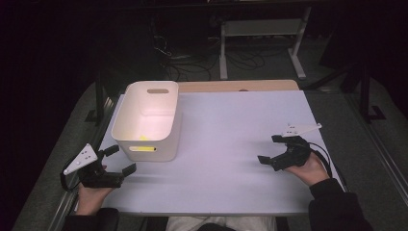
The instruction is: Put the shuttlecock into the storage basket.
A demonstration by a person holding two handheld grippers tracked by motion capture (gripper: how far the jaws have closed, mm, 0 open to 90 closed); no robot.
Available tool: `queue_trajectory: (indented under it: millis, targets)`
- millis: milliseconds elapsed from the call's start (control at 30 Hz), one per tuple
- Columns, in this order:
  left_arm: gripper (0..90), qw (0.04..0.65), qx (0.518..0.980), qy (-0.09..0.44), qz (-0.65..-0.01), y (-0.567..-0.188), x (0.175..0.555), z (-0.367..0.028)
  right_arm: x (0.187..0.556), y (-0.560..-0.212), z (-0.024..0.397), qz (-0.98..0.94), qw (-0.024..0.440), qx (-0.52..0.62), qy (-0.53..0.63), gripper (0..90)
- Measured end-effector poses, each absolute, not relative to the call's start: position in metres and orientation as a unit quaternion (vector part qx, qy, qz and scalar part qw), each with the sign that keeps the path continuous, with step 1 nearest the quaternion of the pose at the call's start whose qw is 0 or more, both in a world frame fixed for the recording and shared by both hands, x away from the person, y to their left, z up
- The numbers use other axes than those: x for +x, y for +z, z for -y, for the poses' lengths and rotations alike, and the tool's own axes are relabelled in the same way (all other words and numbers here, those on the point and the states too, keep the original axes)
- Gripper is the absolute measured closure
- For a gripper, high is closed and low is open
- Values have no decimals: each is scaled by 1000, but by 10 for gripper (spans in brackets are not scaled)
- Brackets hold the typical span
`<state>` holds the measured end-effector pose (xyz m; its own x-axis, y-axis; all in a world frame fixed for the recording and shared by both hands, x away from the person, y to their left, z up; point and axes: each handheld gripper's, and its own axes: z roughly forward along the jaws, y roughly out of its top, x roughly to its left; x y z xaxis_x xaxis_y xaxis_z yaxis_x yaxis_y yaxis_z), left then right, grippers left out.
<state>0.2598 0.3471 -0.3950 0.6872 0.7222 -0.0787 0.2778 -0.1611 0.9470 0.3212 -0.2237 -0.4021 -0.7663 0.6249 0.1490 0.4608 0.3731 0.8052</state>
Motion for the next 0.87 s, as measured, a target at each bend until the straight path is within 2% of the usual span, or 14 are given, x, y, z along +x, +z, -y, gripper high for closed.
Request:
queue_trajectory:
  millis: [867]
  targets:
    - [0,551,735,201,-341,-395,260,-347,294,-420,255,-805,117,347,466,0]
